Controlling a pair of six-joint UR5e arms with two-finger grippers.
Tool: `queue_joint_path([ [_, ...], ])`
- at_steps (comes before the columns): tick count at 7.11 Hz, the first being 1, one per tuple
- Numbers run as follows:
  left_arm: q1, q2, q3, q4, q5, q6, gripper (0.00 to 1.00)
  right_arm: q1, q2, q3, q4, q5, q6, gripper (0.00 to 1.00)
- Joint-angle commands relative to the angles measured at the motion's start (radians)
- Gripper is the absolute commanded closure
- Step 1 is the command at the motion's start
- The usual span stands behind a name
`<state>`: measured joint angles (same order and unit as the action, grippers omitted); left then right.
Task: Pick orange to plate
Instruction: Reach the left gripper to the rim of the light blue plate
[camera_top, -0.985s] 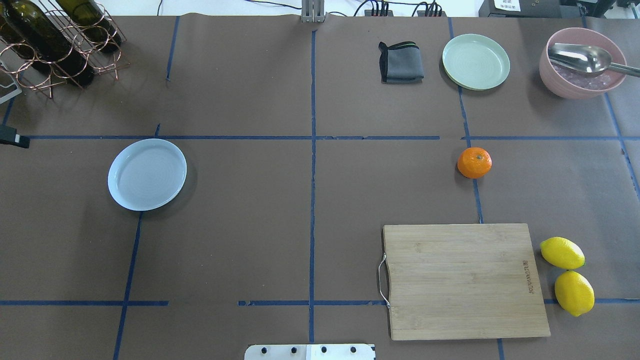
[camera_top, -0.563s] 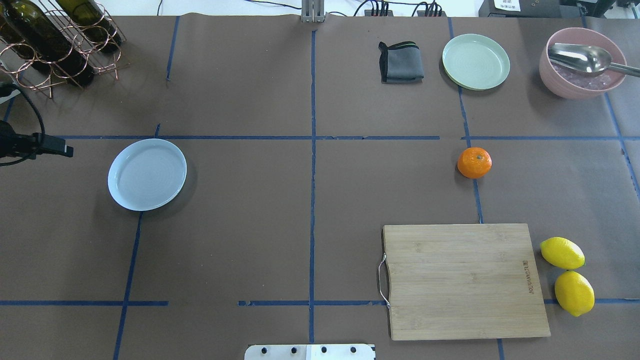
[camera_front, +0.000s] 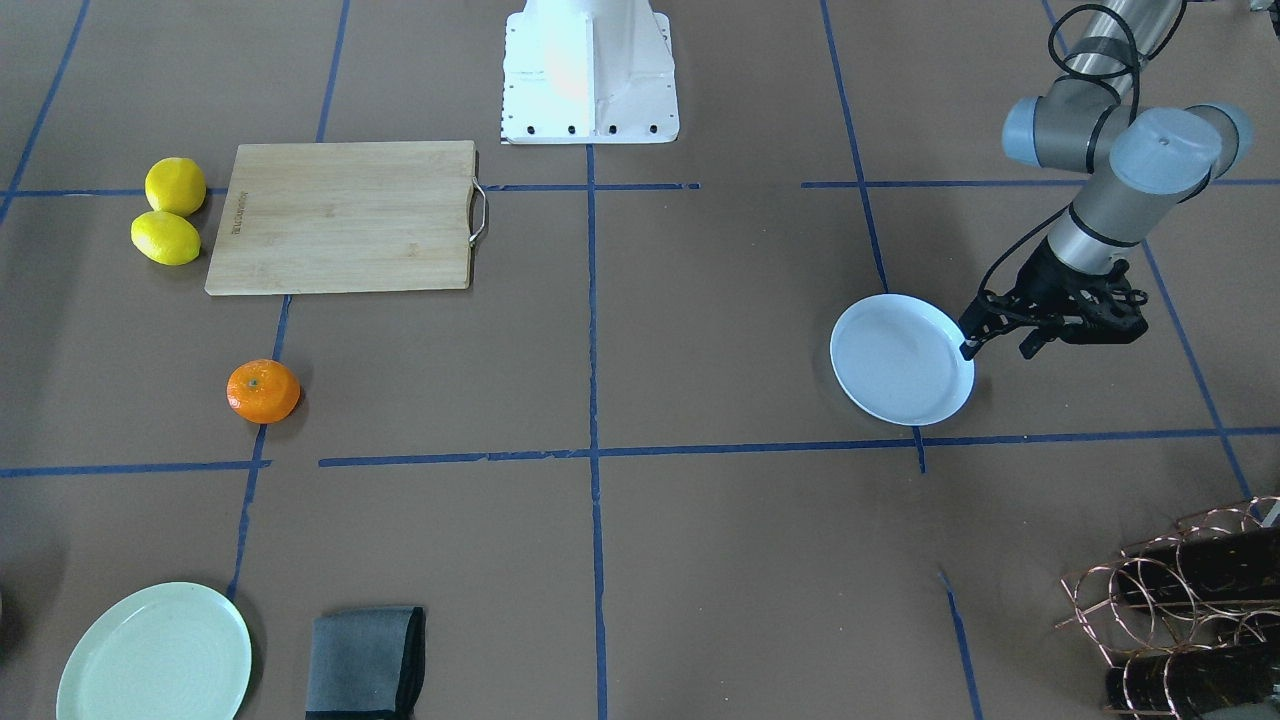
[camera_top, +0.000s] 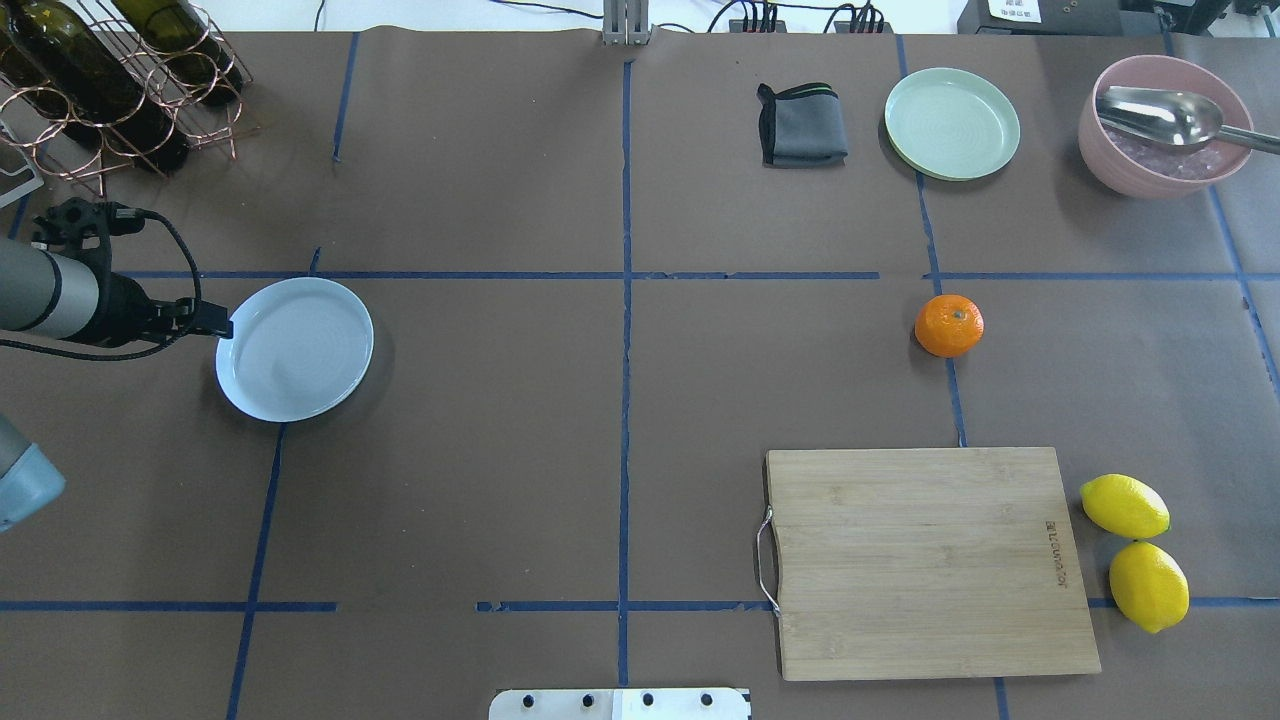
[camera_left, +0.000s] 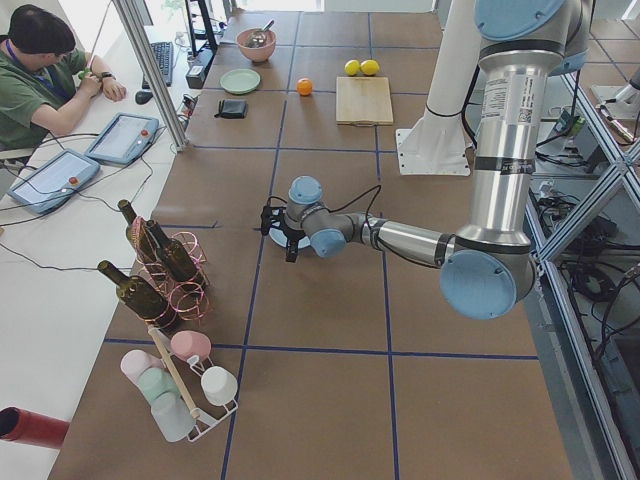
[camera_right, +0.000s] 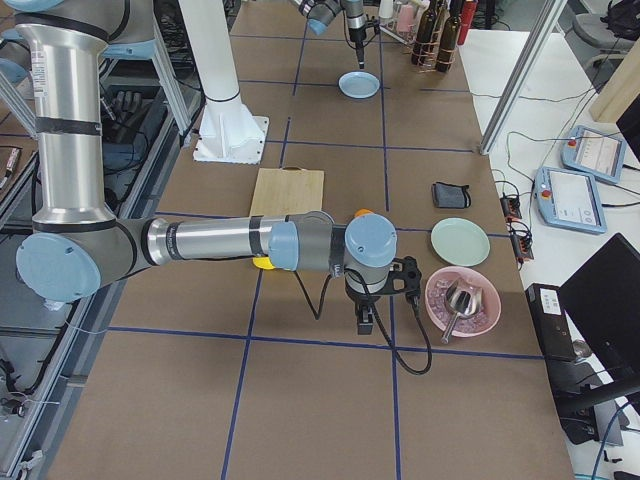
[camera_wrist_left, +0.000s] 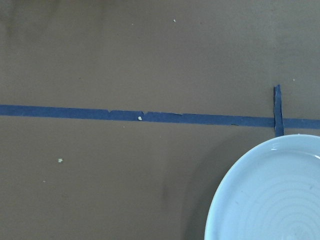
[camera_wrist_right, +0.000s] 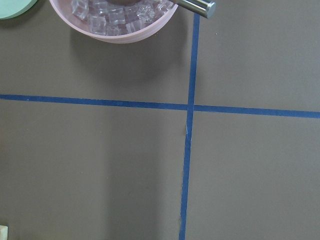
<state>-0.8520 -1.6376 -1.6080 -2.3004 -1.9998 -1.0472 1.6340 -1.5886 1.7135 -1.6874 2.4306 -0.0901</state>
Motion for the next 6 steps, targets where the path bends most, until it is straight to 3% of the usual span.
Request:
queue_joint_path([
  [1,0.049,-0.010,0.011,-0.001,0.015,-0.029,0.28,0.000,0.002,0.000,0.000,0.001,0.000,0.00],
  [3,0.061,-0.018,0.020,-0.001,0.030,-0.031,0.41,0.000,0.003,0.000,0.000,0.001,0.001,0.00],
  [6,0.061,-0.010,0.010,0.001,0.030,-0.022,0.68,0.001,0.006,0.003,0.000,0.001,0.006,0.00],
])
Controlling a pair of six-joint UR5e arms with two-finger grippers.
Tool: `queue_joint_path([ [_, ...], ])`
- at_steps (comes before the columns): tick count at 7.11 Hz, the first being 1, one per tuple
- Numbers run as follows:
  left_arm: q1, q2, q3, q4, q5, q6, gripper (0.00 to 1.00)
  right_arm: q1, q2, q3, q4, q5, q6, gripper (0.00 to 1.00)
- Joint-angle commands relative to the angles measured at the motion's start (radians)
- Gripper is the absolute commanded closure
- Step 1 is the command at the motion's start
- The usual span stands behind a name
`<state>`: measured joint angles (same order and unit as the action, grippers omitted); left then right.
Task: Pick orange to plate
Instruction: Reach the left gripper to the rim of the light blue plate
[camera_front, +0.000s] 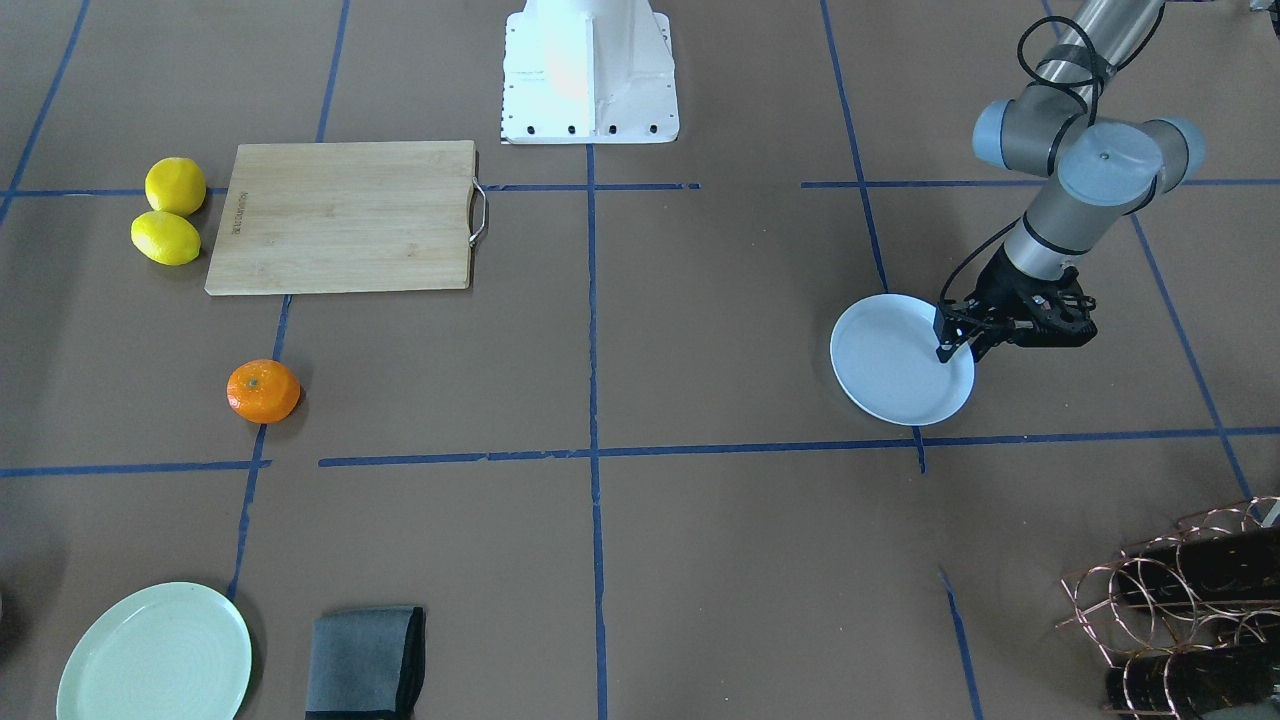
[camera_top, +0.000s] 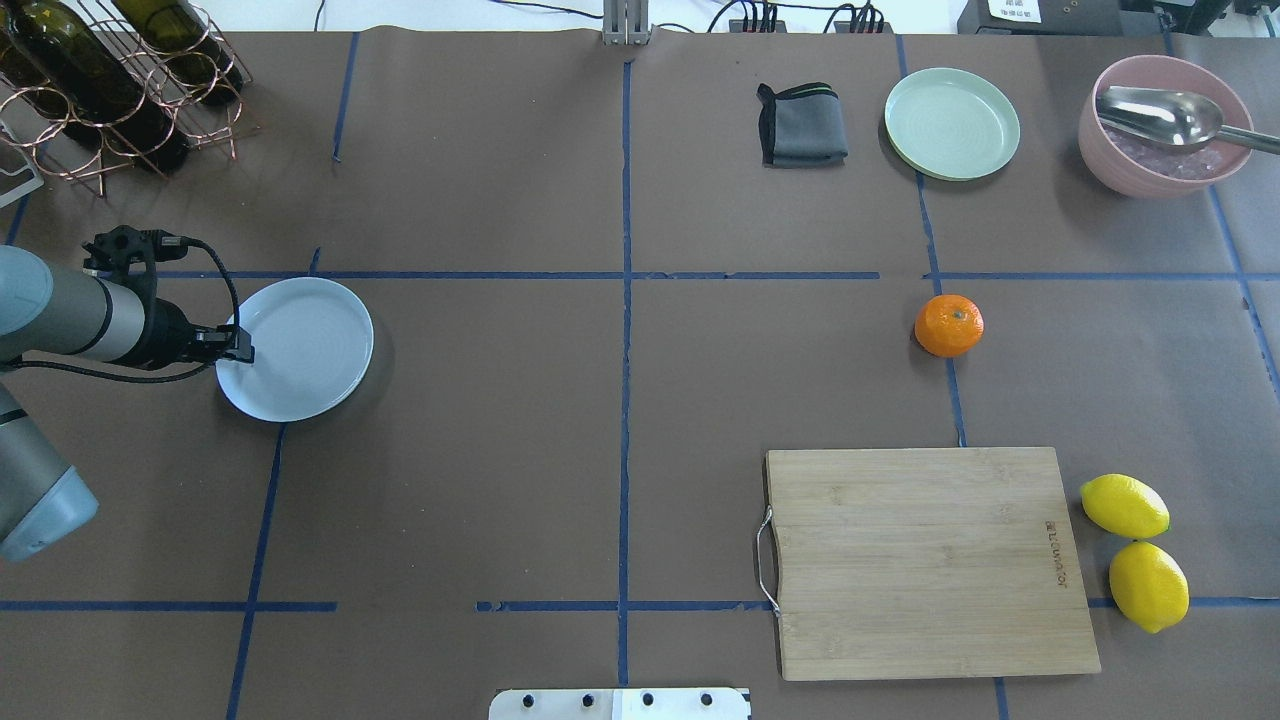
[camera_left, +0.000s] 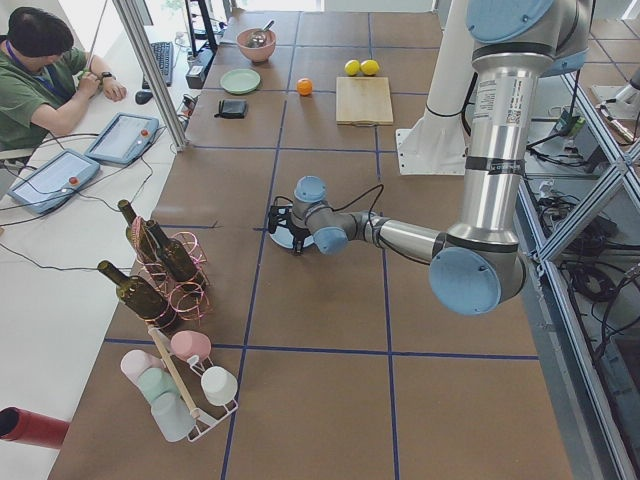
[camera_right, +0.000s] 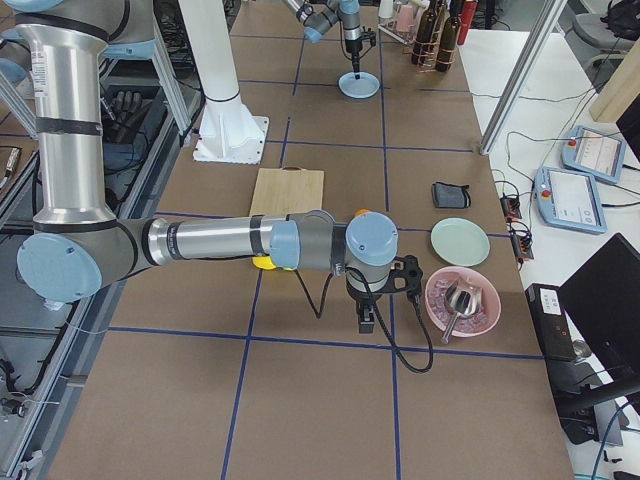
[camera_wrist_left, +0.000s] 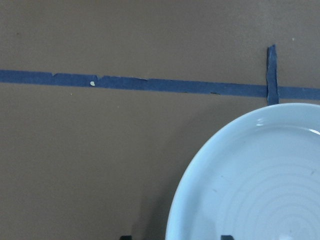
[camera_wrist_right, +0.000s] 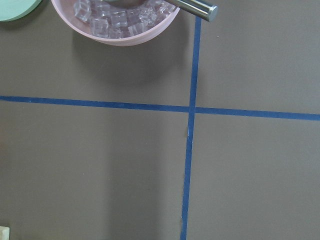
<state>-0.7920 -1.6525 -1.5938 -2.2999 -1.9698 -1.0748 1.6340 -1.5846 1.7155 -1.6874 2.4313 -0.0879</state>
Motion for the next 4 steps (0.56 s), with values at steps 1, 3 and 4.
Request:
queue_joint_path([
  [1,-0.001,0.006,-0.009,0.001,0.000,0.006,0.83,0.000,0.002,0.001,0.000,0.000,0.010,0.00],
  [3,-0.006,0.011,-0.024,0.002,-0.006,0.007,1.00,0.000,0.002,0.007,0.000,0.002,0.011,0.00],
  [4,-0.010,0.016,-0.052,0.008,-0.010,0.006,1.00,0.000,0.003,0.010,0.000,0.002,0.011,0.00],
])
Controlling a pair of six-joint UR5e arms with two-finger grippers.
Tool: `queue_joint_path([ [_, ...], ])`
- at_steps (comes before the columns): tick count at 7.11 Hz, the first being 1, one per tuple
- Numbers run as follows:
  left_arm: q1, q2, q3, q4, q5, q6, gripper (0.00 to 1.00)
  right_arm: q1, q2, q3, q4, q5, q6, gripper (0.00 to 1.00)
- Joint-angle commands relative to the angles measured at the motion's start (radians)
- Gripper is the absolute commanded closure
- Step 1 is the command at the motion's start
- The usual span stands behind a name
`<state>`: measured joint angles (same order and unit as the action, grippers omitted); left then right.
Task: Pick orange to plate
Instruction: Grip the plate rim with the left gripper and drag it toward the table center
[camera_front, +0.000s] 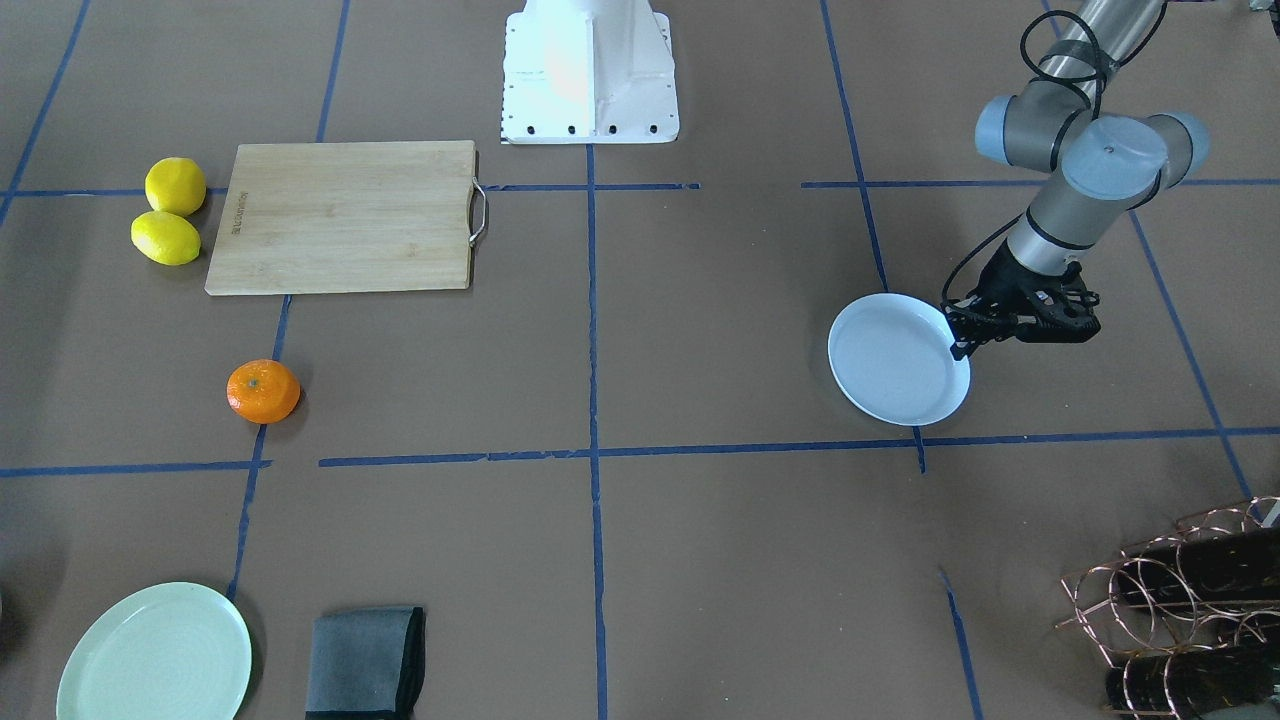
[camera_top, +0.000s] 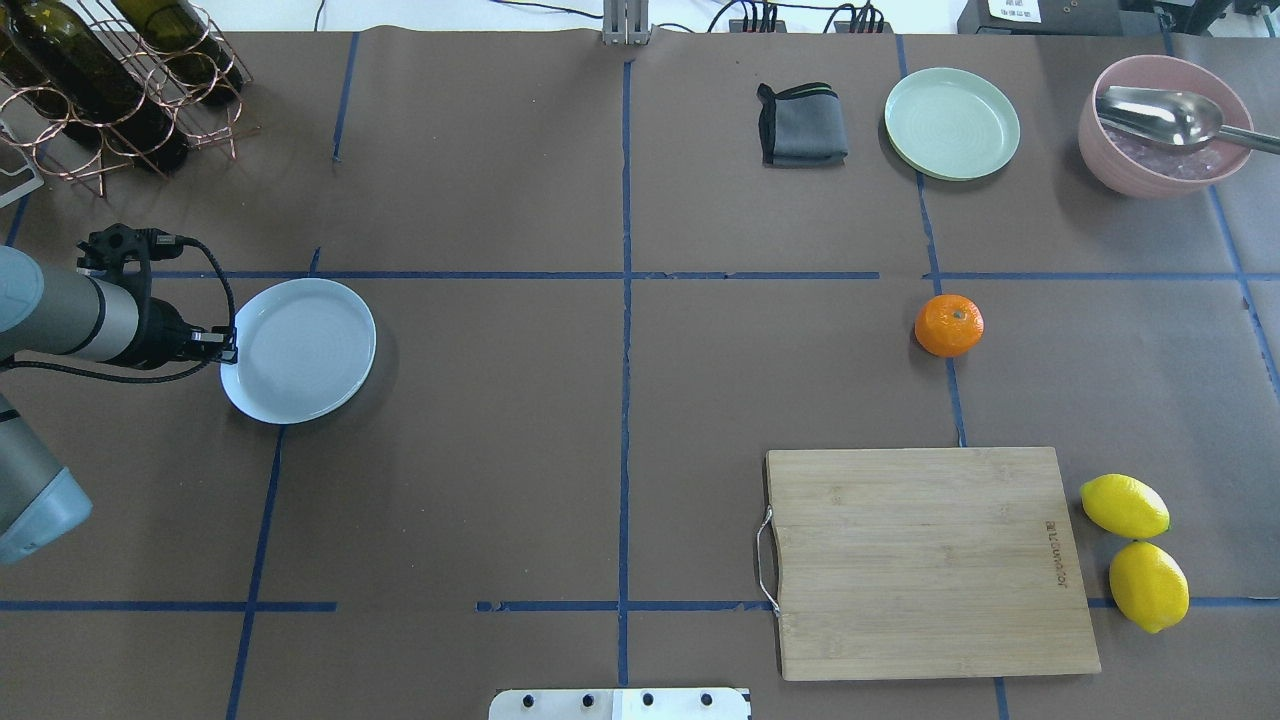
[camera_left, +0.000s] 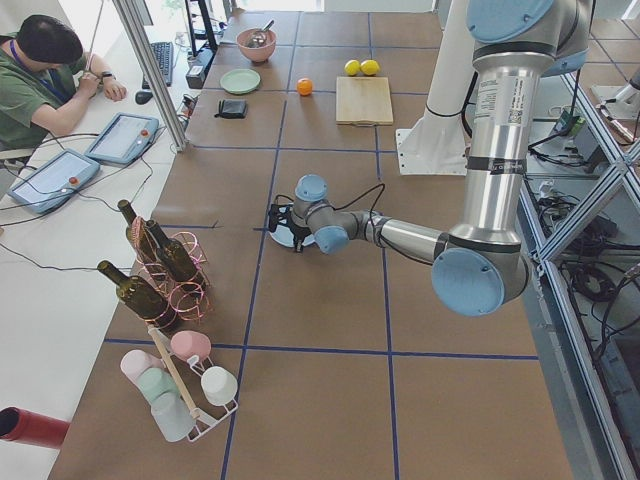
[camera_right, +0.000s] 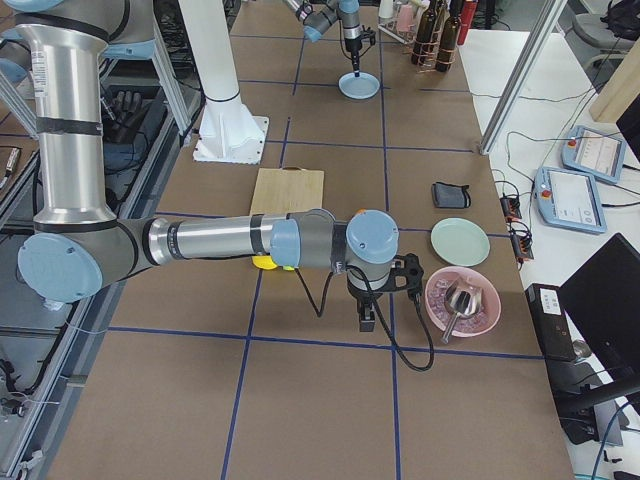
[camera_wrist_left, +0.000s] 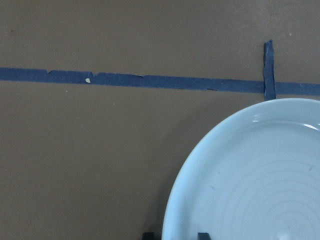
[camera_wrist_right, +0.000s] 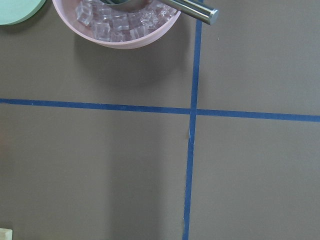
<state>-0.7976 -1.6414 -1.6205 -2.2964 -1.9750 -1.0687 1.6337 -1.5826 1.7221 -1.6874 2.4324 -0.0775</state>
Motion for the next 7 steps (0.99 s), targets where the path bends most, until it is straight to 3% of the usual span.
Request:
queue_joint_path([
  [1,-0.020,0.006,-0.039,0.006,-0.018,-0.001,1.00,0.000,0.001,0.004,0.002,0.001,0.001,0.00],
  [3,-0.148,-0.017,-0.041,0.041,-0.188,-0.001,1.00,-0.018,0.024,0.002,0.002,-0.001,0.028,0.00],
  [5,-0.158,-0.200,-0.041,0.252,-0.217,-0.080,1.00,-0.076,0.059,0.008,0.005,-0.004,0.115,0.00],
  [7,-0.076,-0.345,-0.030,0.291,-0.214,-0.367,1.00,-0.159,0.073,0.051,0.074,-0.013,0.309,0.00],
])
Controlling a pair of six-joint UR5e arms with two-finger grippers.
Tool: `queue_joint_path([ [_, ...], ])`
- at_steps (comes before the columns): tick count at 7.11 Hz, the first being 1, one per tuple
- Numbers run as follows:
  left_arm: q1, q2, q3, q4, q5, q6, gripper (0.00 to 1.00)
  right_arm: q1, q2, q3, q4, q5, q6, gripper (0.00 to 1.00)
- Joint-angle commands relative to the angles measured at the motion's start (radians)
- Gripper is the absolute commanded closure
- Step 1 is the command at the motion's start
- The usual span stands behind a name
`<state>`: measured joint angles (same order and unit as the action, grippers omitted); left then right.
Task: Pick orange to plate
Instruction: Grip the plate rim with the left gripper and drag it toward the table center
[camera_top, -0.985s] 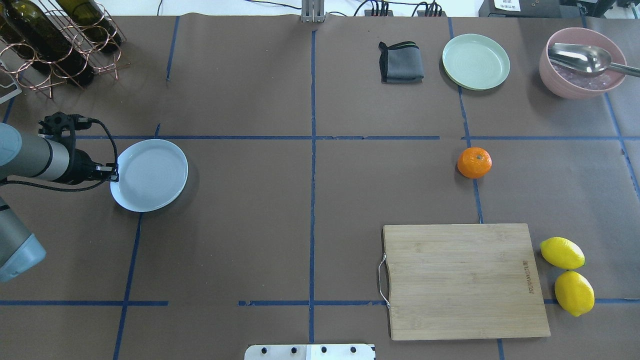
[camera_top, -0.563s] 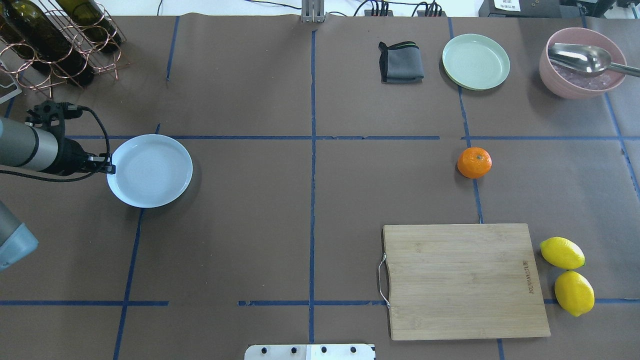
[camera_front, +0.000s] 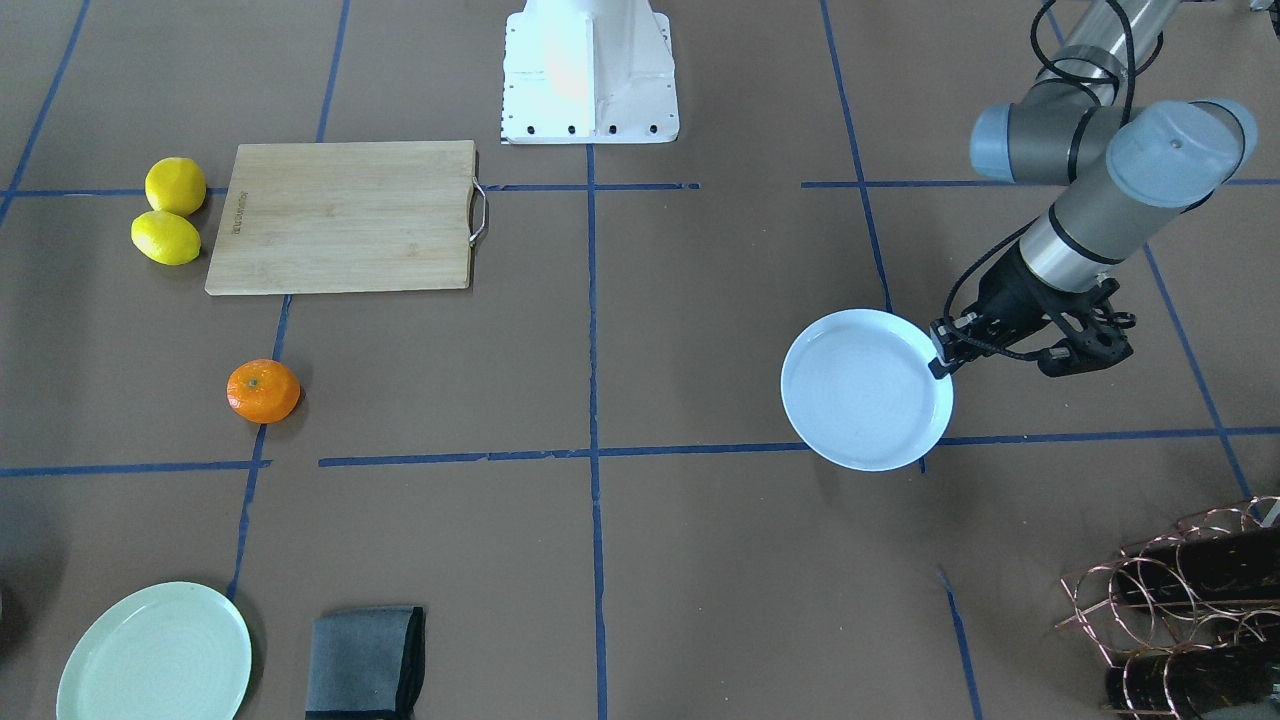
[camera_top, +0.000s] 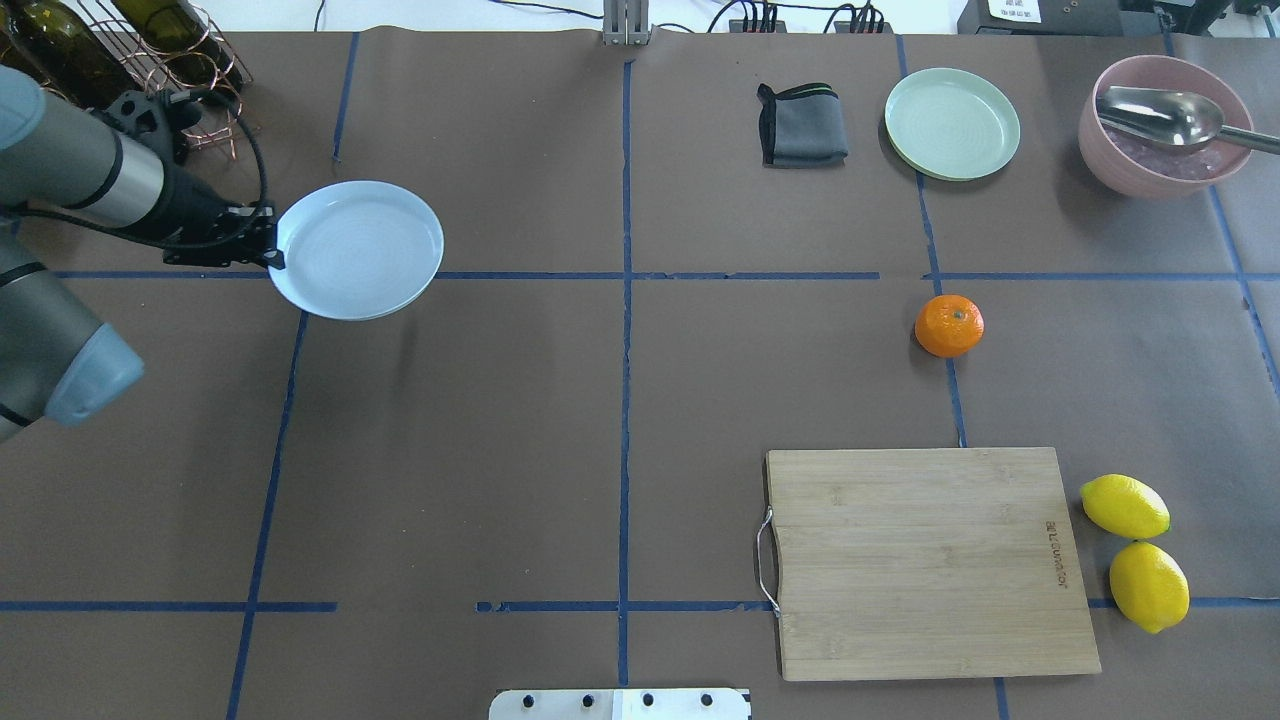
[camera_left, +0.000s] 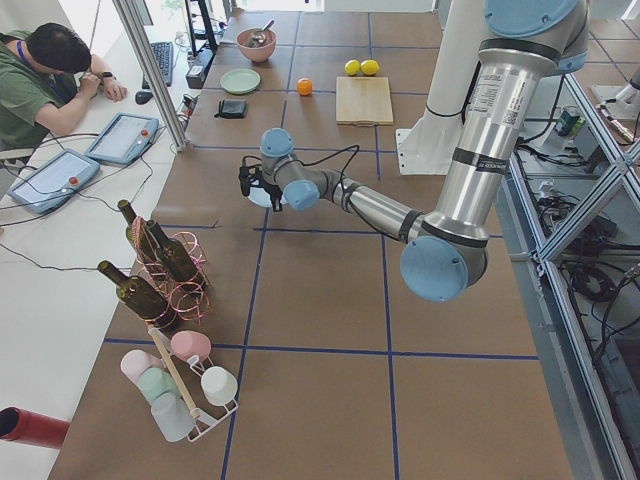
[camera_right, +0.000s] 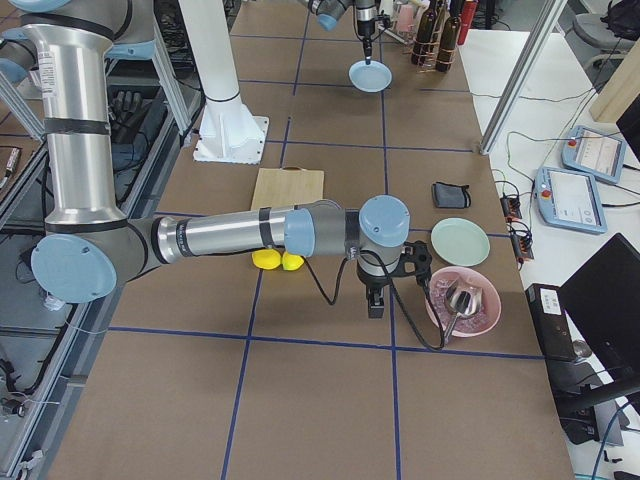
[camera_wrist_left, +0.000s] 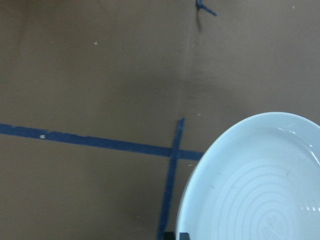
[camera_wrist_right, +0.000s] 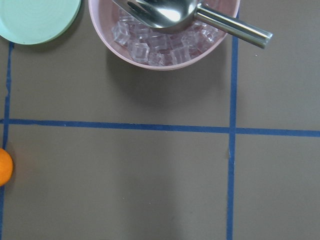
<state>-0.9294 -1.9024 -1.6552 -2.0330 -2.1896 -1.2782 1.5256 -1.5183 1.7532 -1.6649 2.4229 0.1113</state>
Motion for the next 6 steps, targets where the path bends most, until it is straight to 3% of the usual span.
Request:
queue_joint_path([
  [1,0.120,-0.134,0.006,0.025,0.004,-0.302,1.00,-0.106,0.009,0.020,0.156,-0.025,0.257,0.00],
  [2,0.189,-0.167,0.006,0.019,0.046,-0.402,1.00,-0.151,0.007,0.020,0.231,-0.040,0.362,0.00],
  [3,0.287,-0.196,0.006,0.017,0.167,-0.476,1.00,-0.191,0.007,0.020,0.269,-0.044,0.422,0.00],
  [6,0.418,-0.234,0.041,-0.022,0.339,-0.569,1.00,-0.281,0.010,0.058,0.277,-0.094,0.502,0.00],
])
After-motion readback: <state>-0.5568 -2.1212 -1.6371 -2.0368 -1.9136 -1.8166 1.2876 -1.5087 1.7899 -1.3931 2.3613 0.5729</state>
